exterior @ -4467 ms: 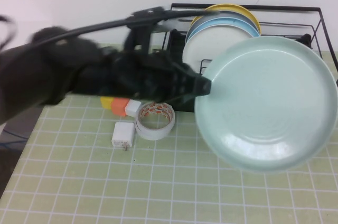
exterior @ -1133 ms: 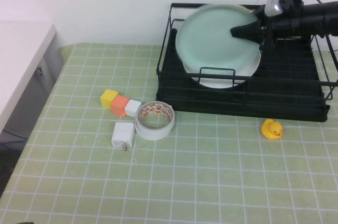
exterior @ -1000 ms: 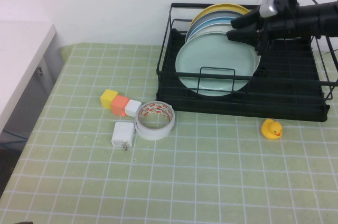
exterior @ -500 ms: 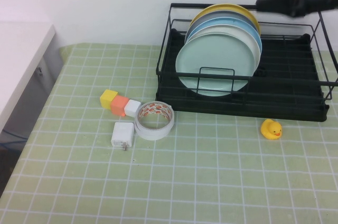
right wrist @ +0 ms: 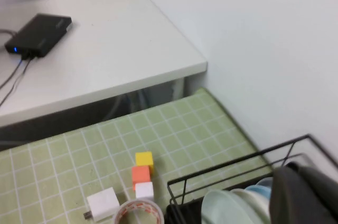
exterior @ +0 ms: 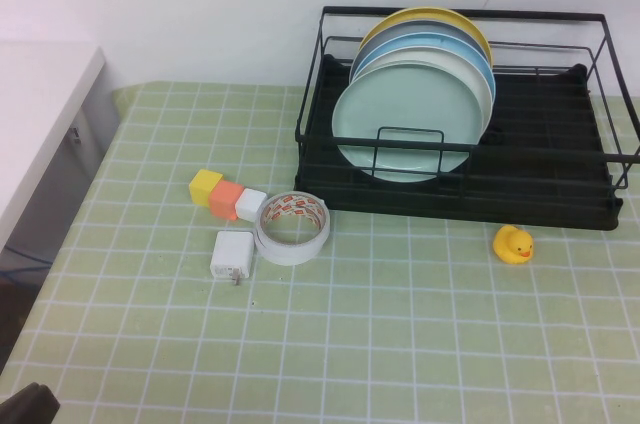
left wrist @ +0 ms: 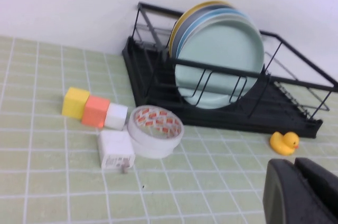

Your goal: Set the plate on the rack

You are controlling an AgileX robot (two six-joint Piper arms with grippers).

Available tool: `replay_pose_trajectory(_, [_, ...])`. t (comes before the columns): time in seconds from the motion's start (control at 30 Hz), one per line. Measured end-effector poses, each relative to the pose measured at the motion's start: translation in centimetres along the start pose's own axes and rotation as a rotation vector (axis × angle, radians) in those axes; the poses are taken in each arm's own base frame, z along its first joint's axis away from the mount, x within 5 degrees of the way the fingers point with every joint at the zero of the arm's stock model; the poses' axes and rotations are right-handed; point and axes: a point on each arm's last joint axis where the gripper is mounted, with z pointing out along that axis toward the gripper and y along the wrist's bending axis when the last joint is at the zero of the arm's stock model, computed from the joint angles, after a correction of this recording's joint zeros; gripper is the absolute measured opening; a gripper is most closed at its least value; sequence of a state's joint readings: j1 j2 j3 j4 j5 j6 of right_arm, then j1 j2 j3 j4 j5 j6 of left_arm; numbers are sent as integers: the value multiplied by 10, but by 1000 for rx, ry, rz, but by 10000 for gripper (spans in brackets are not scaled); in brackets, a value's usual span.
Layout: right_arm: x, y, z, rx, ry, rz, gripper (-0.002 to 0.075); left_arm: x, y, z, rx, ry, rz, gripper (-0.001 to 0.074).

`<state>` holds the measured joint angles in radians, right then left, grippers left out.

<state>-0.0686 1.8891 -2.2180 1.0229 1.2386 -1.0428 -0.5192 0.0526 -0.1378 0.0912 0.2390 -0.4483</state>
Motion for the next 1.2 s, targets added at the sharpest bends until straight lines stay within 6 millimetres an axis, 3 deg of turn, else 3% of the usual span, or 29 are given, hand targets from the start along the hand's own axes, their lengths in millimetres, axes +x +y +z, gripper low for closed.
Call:
replay_pose_trajectory(0.1, [-21,35,-27,27,-6,-50,11,2,0,1,12,-23,3,0])
replay_pose_trajectory(0.2, [-28,71,-50,43,-17,-96,11,1,0,2,17,-33,3,0])
replay_pose_trajectory(0.4, [-10,142,-85,140,-84,-156,11,1,0,2,20,-39,4,0])
replay_pose_trajectory(0.6, [34,205,-111,297,-138,-158,11,0,0,2,21,-40,4,0])
replay_pose_trajectory(0.77, [83,244,-121,414,-171,-132,11,0,0,2,21,-40,4,0])
replay_pose_trajectory(0.9, [115,269,-123,424,-175,-131,11,0,0,2,21,-40,4,0])
replay_pose_trajectory(1.07, [153,293,-114,302,-114,-109,11,0,0,2,21,-40,4,0])
replay_pose_trajectory(1.2, [186,295,-103,268,-5,-71,11,0,-1,1,22,-42,4,0])
